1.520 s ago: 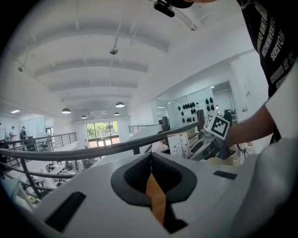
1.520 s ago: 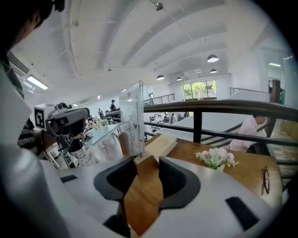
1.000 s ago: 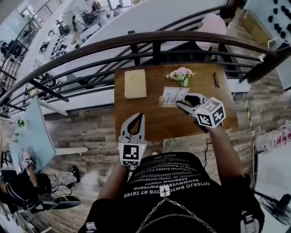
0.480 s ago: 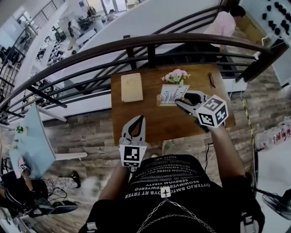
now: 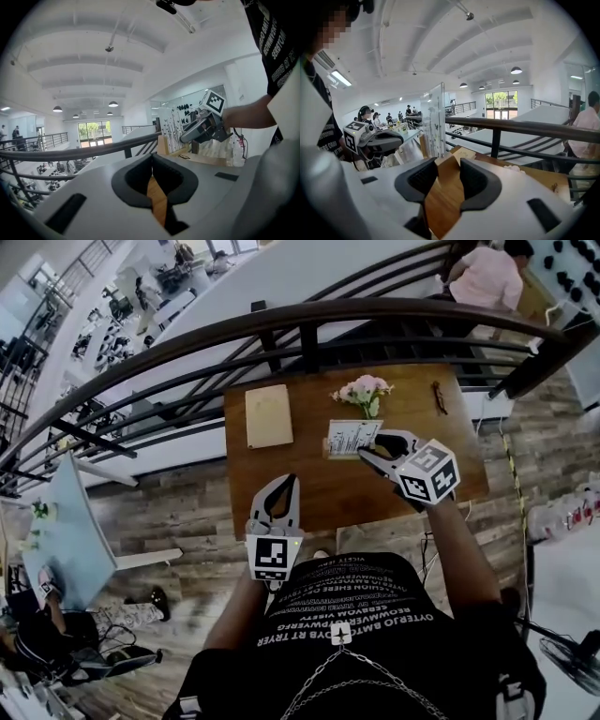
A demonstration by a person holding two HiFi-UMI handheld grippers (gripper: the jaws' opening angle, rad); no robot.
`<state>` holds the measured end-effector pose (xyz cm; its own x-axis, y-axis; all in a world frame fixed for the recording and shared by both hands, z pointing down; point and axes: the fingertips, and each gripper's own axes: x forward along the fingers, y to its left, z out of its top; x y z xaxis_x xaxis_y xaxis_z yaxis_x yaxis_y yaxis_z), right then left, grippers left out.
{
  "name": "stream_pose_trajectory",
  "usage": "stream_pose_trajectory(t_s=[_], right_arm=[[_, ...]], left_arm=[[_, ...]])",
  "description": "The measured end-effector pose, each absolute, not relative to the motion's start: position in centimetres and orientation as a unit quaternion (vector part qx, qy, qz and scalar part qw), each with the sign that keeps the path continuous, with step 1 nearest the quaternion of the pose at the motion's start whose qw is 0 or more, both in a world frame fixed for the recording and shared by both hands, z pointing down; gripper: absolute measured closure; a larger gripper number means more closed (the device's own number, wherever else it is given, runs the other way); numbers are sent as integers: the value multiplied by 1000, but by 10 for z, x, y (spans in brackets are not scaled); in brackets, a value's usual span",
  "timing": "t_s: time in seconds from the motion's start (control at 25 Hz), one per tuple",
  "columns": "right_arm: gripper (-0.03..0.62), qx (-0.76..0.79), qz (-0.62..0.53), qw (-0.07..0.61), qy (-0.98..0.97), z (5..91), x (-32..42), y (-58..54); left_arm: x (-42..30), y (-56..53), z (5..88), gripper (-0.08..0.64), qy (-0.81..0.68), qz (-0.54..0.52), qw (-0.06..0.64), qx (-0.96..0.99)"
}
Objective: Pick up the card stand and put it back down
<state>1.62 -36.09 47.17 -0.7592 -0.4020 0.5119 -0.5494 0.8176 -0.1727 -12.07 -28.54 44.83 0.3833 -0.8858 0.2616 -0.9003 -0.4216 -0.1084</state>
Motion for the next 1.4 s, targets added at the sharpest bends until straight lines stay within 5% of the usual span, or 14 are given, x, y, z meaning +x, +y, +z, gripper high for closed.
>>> stream_pose_trajectory(t_s=[0.68, 1.4], right_arm=[[430, 272, 223, 238, -906, 606, 35, -389], [430, 244, 223, 314, -890, 745, 32, -410]], left_arm=[[-100, -324, 471, 532, -529, 183, 36, 828], [-124, -363, 463, 532, -567, 188, 63, 799]])
